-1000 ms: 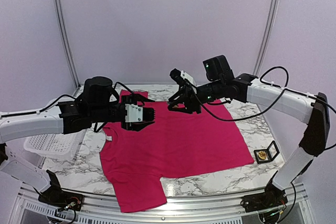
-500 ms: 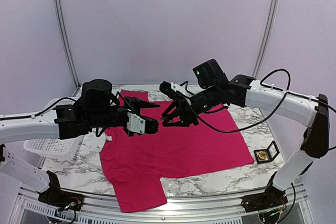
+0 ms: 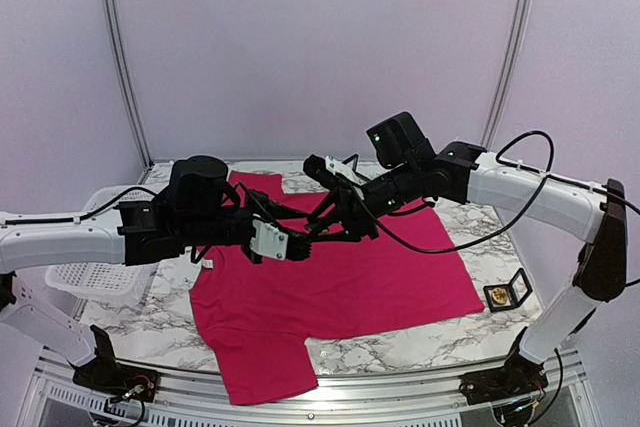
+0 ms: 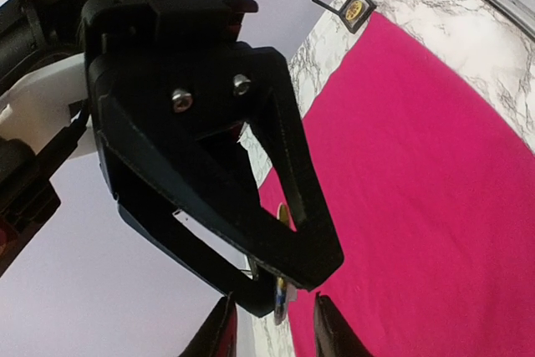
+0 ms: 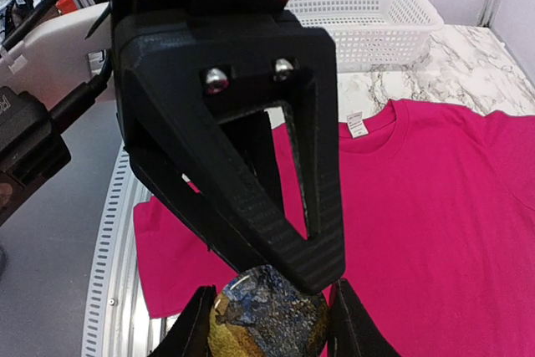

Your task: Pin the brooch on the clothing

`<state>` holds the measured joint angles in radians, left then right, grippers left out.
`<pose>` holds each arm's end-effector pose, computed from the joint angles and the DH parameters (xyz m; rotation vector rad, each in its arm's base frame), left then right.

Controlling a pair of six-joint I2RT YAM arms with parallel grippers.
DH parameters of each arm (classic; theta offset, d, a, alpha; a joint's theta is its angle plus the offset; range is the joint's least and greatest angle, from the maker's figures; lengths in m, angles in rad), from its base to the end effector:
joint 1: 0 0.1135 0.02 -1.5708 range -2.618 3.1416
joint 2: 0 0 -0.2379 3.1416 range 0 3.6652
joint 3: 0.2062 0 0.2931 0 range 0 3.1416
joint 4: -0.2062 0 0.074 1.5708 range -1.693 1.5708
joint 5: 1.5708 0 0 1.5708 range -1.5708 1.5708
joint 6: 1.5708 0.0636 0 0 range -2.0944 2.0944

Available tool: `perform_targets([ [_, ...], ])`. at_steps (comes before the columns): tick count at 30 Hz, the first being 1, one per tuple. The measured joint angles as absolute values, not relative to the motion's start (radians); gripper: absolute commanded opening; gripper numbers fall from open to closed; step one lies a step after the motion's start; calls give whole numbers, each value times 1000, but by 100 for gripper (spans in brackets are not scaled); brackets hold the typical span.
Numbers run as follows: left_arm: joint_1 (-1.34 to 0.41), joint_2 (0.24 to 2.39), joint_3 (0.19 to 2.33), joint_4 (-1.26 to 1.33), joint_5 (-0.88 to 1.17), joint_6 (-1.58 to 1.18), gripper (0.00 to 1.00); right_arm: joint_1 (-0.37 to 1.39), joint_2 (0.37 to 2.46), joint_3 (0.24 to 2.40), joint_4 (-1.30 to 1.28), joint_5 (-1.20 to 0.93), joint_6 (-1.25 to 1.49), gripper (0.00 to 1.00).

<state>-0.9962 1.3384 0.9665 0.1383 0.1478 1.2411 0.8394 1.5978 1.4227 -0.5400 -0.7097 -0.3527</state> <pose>0.2027 -0.3303 0.2650 1.6641 0.6913 0.0414 0.2441 0.3341 0.2803 -1.5869 1.6582 1.0625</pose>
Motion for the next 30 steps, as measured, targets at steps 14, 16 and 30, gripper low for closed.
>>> perform_targets([
  [14,-1008,1357,968,127,130,1210,0,842,1612,1438,-543,-705,-370,6],
  [16,-1000,1359,966,120,120,1174,0,840,1612,1440,-553,-690,-384,15],
  [30,-1015,1357,959,164,87,687,0,773,1543,1430,-517,-711,-380,68],
])
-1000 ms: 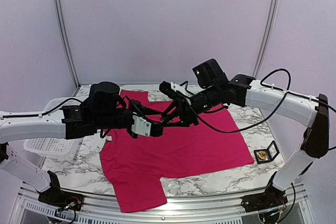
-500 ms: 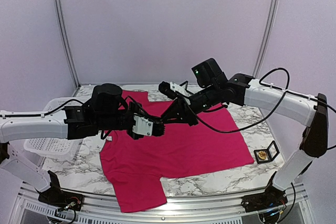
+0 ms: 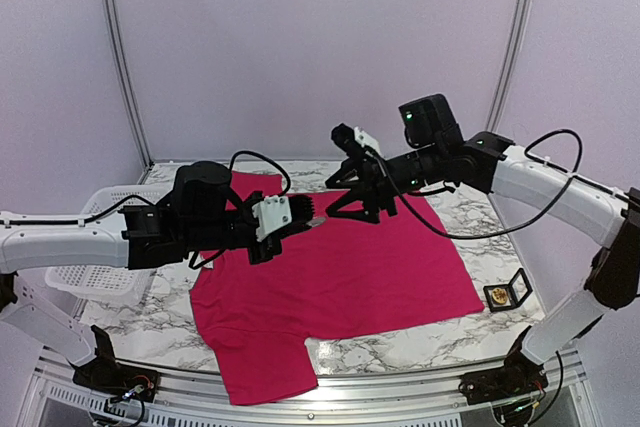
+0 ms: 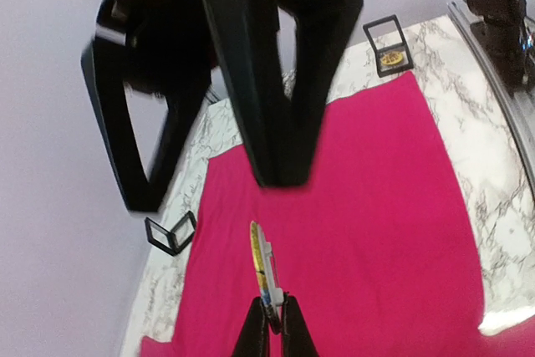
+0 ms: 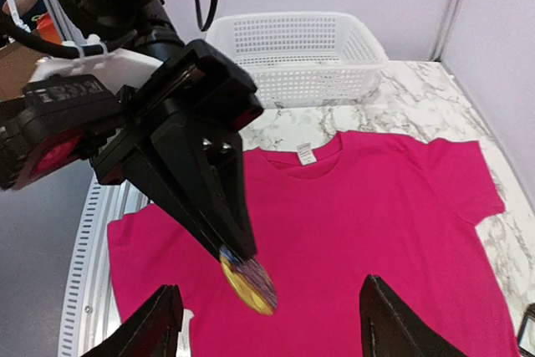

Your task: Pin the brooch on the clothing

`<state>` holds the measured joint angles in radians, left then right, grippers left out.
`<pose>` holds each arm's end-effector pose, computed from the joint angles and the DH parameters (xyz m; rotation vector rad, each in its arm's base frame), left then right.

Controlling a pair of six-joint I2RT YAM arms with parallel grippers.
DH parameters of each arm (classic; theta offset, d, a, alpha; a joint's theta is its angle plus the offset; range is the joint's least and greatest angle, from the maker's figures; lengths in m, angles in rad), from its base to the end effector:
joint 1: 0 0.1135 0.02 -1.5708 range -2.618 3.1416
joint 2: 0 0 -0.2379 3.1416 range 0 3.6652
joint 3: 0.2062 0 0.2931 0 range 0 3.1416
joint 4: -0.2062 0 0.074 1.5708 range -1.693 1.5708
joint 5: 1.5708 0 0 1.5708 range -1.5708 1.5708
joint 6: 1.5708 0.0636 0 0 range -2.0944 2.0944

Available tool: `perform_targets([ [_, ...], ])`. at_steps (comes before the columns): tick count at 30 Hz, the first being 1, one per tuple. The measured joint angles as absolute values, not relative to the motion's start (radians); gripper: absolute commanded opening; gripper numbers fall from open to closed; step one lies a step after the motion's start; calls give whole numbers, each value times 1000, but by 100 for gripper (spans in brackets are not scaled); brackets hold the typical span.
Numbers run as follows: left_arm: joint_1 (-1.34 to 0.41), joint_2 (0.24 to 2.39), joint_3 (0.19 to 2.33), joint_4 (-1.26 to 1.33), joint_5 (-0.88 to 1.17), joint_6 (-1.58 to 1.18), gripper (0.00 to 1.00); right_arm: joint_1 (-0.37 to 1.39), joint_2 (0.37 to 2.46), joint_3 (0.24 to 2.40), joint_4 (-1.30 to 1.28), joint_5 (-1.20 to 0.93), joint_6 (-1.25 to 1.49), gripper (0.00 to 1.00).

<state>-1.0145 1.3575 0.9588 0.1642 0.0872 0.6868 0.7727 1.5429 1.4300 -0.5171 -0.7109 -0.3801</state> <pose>0.2017 -0.3349 0.2580 1.4050 1.1495 -0.3117 0.2603 0.3117 0.3066 -1.5177 1.5874 0.9998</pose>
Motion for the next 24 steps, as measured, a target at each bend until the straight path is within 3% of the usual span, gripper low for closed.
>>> perform_targets([
  [4,-1015,1342,936,170,96,543,0,699,1451,1377,-445,-737,-351,64],
  [12,-1014,1285,911,301,213,265,0,697,1406,1215,-226,-837,-237,47],
  [20,-1013,1273,911,379,289,156,0,720,1318,1128,-91,-889,-198,42],
  [24,-1014,1273,911,401,316,138,0,741,1317,1123,-31,-893,-176,32],
])
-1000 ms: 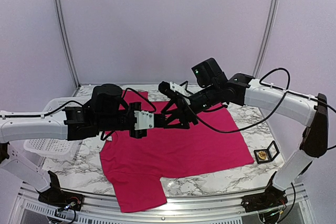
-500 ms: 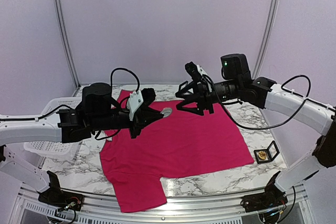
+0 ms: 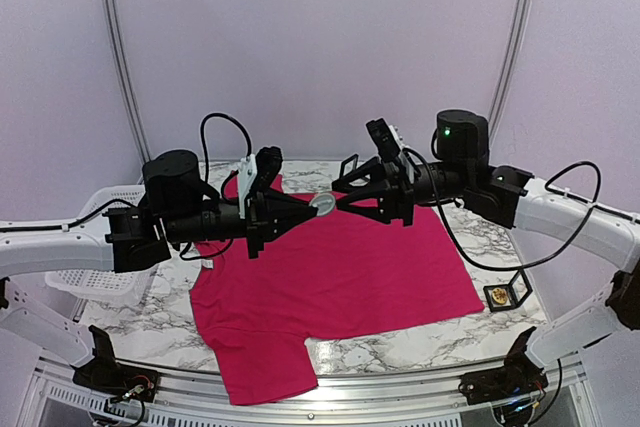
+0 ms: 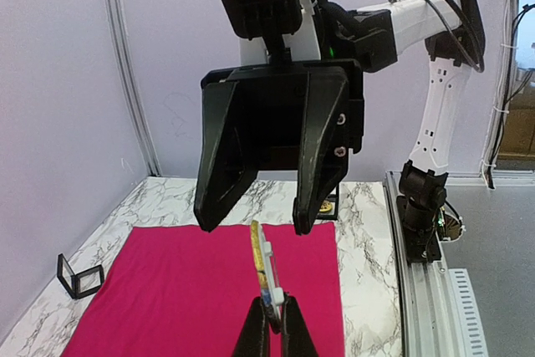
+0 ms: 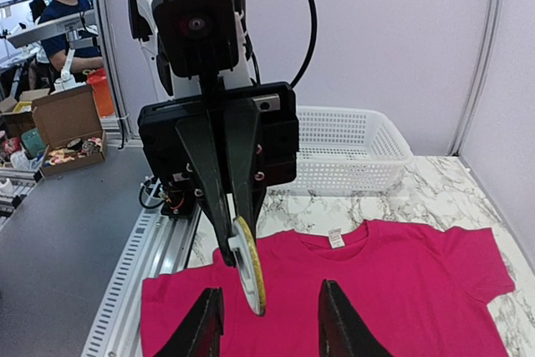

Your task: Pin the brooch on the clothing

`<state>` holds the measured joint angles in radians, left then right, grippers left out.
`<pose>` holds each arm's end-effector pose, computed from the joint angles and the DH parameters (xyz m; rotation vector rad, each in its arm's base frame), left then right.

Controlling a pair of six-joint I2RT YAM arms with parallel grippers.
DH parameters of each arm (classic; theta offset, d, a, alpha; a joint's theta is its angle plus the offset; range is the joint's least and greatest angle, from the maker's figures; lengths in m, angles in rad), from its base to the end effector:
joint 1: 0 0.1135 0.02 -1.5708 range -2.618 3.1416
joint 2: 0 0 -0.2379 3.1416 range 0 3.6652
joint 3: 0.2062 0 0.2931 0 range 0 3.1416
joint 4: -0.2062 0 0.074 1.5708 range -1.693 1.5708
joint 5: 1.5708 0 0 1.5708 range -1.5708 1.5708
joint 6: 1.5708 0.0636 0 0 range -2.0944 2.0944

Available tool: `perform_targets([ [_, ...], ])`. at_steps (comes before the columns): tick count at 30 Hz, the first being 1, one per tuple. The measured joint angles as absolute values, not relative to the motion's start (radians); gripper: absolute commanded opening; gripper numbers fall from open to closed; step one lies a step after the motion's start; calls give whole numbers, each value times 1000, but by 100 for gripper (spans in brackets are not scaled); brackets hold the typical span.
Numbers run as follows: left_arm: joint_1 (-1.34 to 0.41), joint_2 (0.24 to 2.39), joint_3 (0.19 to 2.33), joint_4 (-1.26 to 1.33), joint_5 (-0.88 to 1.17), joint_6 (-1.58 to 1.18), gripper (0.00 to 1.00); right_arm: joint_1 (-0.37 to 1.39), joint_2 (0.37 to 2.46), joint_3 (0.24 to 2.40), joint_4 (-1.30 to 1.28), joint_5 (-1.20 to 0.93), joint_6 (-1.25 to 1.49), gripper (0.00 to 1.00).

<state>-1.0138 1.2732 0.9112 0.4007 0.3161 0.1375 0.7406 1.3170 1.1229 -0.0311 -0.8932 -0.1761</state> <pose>0.1810 -0.3280 0.3007 1.0854 1.1891 -0.9297 0.2355 0.2824 0.3219 -1.3711 1.2720 1.1915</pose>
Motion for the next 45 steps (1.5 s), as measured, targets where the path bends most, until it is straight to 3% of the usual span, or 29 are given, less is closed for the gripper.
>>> perform_targets([
  [6,-1014,1274,911,413,341,130,0,764,1347,1124,-14,-911,-168,29],
  [17,-1013,1269,887,396,312,176,0,768,1353,1238,-207,-871,-261,37],
  [31,-1012,1270,901,331,302,213,0,823,1457,1397,-463,-772,-432,10],
  [34,-1012,1271,901,323,301,218,0,823,1457,1397,-477,-768,-445,0],
  [39,-1011,1271,901,315,298,222,0,825,1457,1397,-489,-771,-450,0],
  [42,-1011,1271,901,315,295,228,48,826,1457,1397,-489,-773,-444,0],
  [43,-1011,1271,901,316,284,226,57,826,1457,1397,-487,-773,-434,0],
  [45,-1011,1268,901,316,258,229,63,826,1457,1391,-448,-763,-395,0],
])
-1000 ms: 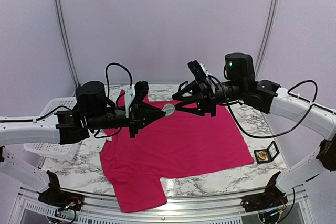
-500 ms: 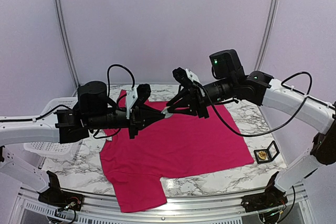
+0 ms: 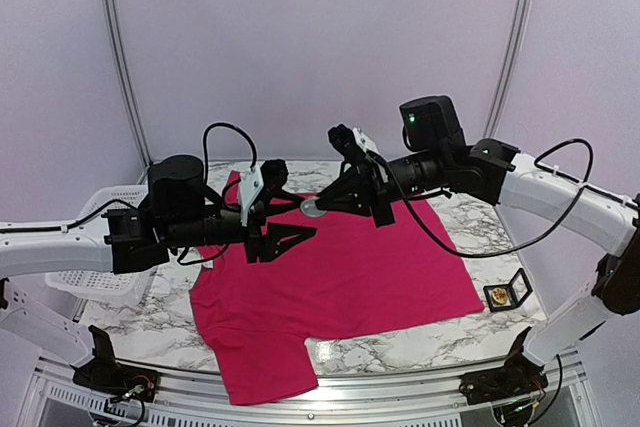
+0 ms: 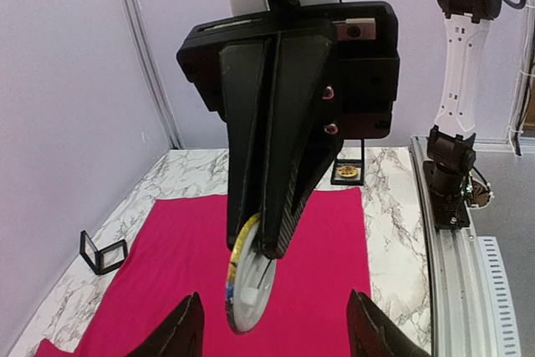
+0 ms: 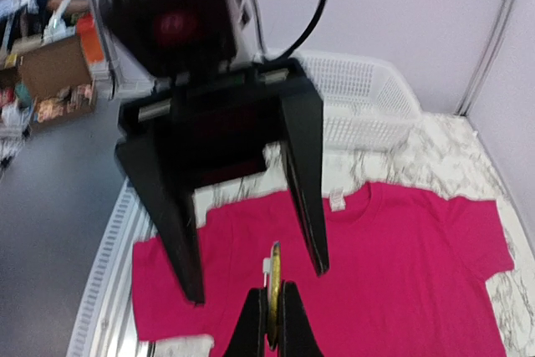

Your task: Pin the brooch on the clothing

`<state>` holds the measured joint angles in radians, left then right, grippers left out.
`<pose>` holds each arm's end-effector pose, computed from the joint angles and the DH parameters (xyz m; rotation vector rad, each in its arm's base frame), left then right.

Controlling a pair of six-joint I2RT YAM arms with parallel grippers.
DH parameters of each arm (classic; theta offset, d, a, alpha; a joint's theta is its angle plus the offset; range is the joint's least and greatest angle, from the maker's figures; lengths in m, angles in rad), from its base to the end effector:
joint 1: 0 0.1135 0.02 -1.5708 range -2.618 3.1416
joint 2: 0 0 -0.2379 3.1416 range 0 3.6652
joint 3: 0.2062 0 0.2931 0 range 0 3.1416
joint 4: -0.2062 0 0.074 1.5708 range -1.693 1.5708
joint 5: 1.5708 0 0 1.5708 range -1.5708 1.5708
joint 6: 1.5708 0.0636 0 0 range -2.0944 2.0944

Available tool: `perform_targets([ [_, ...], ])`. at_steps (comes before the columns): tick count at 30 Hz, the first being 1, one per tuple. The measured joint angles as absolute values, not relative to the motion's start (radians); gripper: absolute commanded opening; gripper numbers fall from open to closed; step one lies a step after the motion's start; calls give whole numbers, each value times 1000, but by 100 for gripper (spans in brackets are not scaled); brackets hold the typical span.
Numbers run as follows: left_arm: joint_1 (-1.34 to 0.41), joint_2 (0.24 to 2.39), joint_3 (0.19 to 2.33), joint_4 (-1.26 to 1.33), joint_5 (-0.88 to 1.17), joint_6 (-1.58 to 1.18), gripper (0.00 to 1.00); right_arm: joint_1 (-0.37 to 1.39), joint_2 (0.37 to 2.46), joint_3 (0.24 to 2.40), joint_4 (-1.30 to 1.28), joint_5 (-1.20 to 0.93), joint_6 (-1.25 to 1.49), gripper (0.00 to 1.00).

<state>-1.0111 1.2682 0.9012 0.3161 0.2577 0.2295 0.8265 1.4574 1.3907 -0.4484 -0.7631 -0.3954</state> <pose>0.1847 -0.3253 0.2868 1.1375 1.2387 -0.8042 0.2303 0.3150 0.3315 -1.5610 1.3971 1.0538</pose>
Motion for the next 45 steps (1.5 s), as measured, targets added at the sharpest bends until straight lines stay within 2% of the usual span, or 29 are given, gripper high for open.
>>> perform_targets([
  [2,-1011,1262,900,317,226,233,64,825,1444,1350,-346,-764,-333,0],
  [6,-1011,1231,877,370,189,223,60,825,1360,1106,91,-772,-102,0],
  [10,-1011,1213,841,500,193,153,44,826,1345,936,519,-747,105,0],
  [14,-1011,1213,826,624,223,77,28,827,1365,899,810,-724,238,0],
  [17,-1011,1214,827,680,237,44,30,828,1375,899,943,-723,298,0],
  [21,-1011,1233,836,717,258,3,46,829,1389,899,1018,-722,337,0],
  [24,-1011,1258,853,732,273,-17,47,829,1398,899,1035,-723,348,0],
  [29,-1012,1305,900,744,301,-39,36,829,1403,899,1037,-728,348,0],
  [36,-1011,1324,917,761,323,-44,0,831,1403,900,1022,-738,336,0],
  [42,-1007,1324,917,766,335,-45,0,832,1402,905,1019,-743,314,0],
  [43,-1007,1323,917,766,335,-45,0,832,1402,907,1011,-746,308,5],
  [45,-1006,1322,916,767,332,-44,0,830,1398,920,975,-750,286,24],
])
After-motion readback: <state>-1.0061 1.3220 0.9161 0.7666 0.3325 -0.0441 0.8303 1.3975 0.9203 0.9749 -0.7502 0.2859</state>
